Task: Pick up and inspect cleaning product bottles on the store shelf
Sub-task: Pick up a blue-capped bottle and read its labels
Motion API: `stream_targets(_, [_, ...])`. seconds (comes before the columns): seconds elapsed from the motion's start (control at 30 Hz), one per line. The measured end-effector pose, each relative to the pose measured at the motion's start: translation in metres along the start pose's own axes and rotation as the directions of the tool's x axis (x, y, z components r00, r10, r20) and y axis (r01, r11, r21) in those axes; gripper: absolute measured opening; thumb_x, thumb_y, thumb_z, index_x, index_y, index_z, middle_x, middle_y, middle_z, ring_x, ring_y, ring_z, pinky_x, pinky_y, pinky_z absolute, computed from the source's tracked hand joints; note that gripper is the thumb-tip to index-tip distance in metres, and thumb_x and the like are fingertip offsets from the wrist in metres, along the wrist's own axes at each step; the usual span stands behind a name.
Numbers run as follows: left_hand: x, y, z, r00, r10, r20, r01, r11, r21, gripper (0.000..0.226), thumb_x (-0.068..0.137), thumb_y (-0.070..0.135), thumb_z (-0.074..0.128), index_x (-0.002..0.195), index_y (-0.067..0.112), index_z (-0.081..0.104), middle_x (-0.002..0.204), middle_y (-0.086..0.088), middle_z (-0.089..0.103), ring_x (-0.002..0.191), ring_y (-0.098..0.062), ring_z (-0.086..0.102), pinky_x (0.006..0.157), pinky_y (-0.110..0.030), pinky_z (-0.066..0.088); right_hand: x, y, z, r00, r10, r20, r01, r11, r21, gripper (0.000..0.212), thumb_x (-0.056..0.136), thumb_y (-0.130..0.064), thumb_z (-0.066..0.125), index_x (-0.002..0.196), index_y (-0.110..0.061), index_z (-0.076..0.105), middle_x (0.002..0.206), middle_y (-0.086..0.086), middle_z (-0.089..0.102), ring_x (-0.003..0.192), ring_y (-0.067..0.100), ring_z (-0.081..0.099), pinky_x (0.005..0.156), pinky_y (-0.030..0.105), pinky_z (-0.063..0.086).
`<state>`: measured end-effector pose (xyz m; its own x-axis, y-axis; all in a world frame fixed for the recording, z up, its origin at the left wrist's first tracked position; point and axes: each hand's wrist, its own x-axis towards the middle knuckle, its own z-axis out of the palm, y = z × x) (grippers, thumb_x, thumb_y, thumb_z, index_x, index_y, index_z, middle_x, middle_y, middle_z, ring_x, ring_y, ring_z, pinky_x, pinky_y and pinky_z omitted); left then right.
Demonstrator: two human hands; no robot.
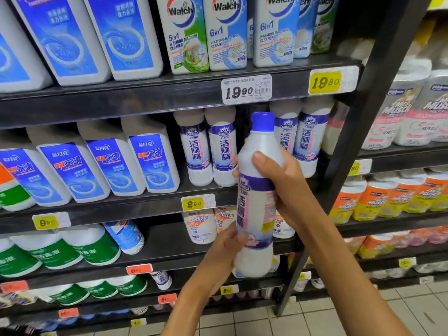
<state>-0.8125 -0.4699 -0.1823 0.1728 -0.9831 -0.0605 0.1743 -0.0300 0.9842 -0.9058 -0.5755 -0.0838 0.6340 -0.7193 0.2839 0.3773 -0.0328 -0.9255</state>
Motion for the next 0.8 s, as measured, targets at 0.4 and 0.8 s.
stream_targets(0.4, [0.004, 0.008, 0.001, 0.988, -0.12, 0.093, 0.14, 0.957, -0.253, 0.068, 0.082, 0.072, 0.038, 0.108, 0.017, 0.068, 0.093, -0.011, 0.072, 0.08, -0.022, 0.07, 0.074, -0.037, 0.057, 0.014, -0.004, -0.006, 0.968, 0.247, 0.045, -0.25, 0.934, 0.257, 0.069, 0.077, -0.052, 0.06, 0.129, -0.007, 0.051, 0.107, 0.013, 0.07, 0.092, 0.022, 0.069, 0.077, 0.033, 0.057])
stream_targets(0.8, [0.021, 0.021, 0.006, 0.985, 0.037, -0.168, -0.025, 0.997, 0.067, 0.06, 0.063, 0.065, 0.043, 0.101, 0.024, 0.063, 0.09, 0.003, 0.076, 0.085, -0.015, 0.072, 0.073, -0.028, 0.059, 0.019, 0.002, -0.01, 0.989, 0.123, -0.077, -0.13, 0.986, -0.102, 0.047, 0.087, -0.039, 0.06, 0.128, -0.022, 0.046, 0.11, 0.002, 0.068, 0.093, 0.015, 0.069, 0.073, 0.029, 0.057])
